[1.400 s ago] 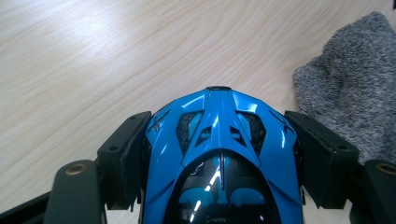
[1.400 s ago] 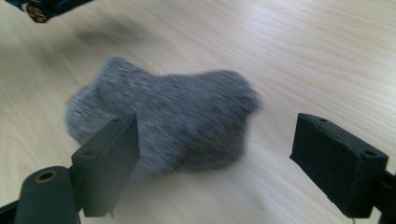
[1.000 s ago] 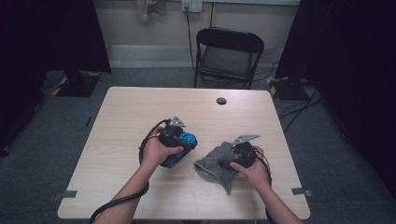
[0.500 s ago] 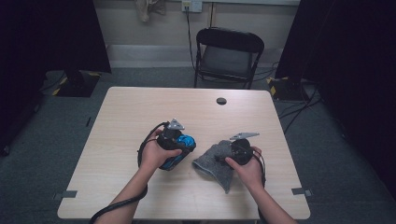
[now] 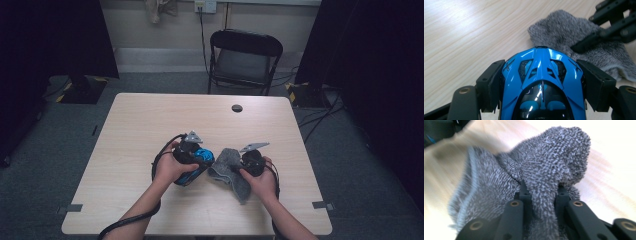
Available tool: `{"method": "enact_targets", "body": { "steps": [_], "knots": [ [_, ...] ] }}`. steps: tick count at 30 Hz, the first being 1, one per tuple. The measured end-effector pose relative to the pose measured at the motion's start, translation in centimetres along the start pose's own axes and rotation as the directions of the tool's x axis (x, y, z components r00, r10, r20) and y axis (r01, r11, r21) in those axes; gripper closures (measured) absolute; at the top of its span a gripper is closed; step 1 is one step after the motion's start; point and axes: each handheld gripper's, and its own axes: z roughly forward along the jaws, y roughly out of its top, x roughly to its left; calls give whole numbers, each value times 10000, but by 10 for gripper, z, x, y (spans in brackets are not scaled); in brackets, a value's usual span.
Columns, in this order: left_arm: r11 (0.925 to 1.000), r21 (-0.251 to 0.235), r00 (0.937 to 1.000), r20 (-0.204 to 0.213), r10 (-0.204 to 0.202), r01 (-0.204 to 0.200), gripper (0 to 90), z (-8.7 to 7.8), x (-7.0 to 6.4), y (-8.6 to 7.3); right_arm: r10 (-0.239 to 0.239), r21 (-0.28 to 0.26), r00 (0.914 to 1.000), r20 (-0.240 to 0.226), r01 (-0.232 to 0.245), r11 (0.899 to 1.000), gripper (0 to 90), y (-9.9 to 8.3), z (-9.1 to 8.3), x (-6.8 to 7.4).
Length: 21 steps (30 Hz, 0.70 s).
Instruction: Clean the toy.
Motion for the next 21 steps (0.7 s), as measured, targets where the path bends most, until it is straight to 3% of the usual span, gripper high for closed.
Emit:
{"method": "enact_targets", "body": {
  "steps": [4, 8, 11, 17, 21],
  "knots": [
    [9998, -128, 9996, 216, 178, -176, 262, -4, -7, 4, 245, -621, 9994, -251, -260, 9977, 774, 11, -19, -12],
    [9992, -286, 9984, 479, 309, -295, 262, -6, -15, 9, 604, -1478, 9978, -268, -637, 9870, 775, 31, -43, -27],
    [9986, -353, 9965, 729, 414, -389, 262, -5, -21, 15, 590, -1802, 9969, -527, -676, 9813, 776, 47, -52, -29],
    [9987, -193, 9955, 819, 476, -462, 262, 5, -26, 16, 287, -1883, 9917, -1251, -521, 9807, 776, 63, -47, -13],
    [9993, -54, 9969, 688, 375, -372, 262, 8, -23, 11, 377, -1790, 9801, -1947, -733, 9811, 776, 61, -39, -9]
  ]
}}
